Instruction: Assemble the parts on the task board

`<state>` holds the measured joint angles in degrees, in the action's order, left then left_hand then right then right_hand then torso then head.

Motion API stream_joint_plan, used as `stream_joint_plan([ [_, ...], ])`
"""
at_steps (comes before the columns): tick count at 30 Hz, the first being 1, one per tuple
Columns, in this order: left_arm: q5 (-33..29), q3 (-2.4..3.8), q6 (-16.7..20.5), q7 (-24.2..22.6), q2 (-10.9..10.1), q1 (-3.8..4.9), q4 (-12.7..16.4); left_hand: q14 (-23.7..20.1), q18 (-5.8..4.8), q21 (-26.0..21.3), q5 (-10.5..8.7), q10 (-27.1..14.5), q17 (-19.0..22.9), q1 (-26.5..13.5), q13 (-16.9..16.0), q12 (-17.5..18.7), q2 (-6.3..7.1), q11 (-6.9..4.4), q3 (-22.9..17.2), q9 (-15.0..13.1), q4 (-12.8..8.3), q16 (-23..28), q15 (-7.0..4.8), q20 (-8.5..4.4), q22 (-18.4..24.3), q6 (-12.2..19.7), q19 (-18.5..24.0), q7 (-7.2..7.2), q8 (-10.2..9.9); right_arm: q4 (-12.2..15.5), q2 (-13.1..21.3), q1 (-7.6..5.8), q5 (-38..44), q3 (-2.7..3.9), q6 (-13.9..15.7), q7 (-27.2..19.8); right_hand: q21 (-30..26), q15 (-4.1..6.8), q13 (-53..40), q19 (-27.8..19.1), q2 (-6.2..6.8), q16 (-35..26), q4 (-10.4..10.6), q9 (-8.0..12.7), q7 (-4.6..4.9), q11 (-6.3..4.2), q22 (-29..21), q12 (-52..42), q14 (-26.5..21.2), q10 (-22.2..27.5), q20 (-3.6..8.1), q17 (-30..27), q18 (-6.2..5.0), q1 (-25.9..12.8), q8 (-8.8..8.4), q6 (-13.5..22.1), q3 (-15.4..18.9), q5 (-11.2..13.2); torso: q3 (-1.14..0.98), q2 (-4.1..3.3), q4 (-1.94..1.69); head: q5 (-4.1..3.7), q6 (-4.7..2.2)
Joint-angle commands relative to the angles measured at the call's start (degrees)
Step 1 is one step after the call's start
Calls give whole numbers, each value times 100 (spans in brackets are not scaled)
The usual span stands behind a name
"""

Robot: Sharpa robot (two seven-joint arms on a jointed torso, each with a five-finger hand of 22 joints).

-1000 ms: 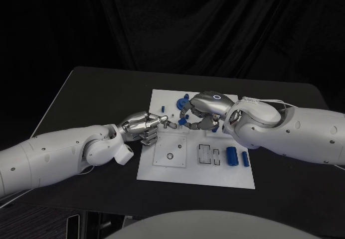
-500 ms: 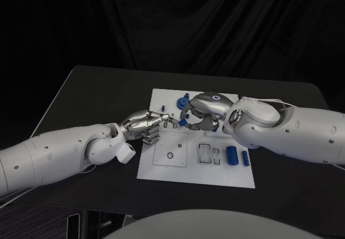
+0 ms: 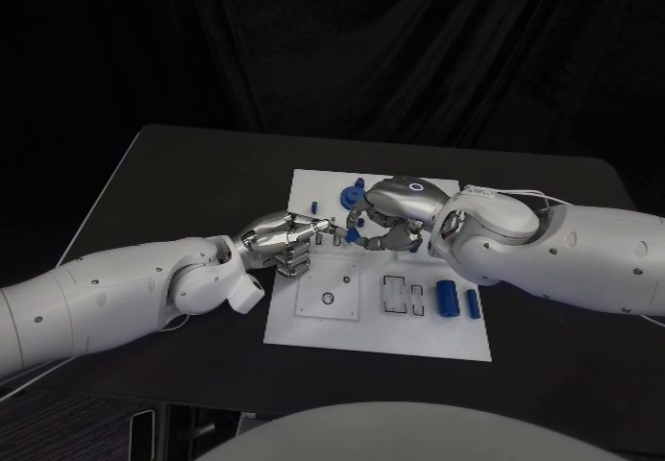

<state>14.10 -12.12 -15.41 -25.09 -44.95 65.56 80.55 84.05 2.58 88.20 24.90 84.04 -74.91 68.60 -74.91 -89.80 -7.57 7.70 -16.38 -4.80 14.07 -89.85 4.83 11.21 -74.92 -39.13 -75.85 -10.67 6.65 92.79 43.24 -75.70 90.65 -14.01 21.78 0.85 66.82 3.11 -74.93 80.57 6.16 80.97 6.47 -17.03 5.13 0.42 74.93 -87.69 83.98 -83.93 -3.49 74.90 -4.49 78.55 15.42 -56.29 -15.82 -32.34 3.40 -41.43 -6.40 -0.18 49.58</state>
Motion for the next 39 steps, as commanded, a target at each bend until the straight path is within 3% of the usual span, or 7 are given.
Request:
stream_joint_plan([
  [1, -15, 4, -89, 34, 14, -14, -5, 595, 4, -35, -30, 596, -1509, -29, -1509, -20, -23, 35, 49, 3, 7, -15, 62, 24, -573, -60, 24, -153, -8, 14, 0, 14, 33, 3, 96, 47, -23, -26, -907, -49, -45, -20, -8, -711, -29, 16, 856, 27, 181, -113, 6, 691, -39, -4, 106, -58, -35, 7, 1, 1, 2, 10, 8],
  [20, -15, 4, -90, 78, 4, -20, -50, 595, 24, -56, -67, 596, -1509, -33, -1509, -20, -23, 51, 66, 1, 7, -15, 85, 46, -500, -112, 138, -162, -2, 125, 51, 15, 34, 4, 348, -44, -19, -26, -910, -46, -40, -23, -8, -720, -30, 16, 858, 26, 180, -116, 6, 688, -38, -7, 109, -58, -33, 25, 2, 1, -2, 30, 42],
  [39, -15, 4, -84, 99, 9, -27, -61, 595, 39, -79, -106, 596, -1509, -29, -1509, -20, -30, 72, 88, 32, 1, -15, 111, 78, -451, 19, 220, -181, -55, 254, 43, 15, 34, 5, 406, -77, -30, -25, -899, -48, -28, -39, -4, -726, -27, 16, 855, 30, 175, -108, 5, 674, -41, -18, 106, -47, -27, 35, 2, 4, 0, 51, 42],
])
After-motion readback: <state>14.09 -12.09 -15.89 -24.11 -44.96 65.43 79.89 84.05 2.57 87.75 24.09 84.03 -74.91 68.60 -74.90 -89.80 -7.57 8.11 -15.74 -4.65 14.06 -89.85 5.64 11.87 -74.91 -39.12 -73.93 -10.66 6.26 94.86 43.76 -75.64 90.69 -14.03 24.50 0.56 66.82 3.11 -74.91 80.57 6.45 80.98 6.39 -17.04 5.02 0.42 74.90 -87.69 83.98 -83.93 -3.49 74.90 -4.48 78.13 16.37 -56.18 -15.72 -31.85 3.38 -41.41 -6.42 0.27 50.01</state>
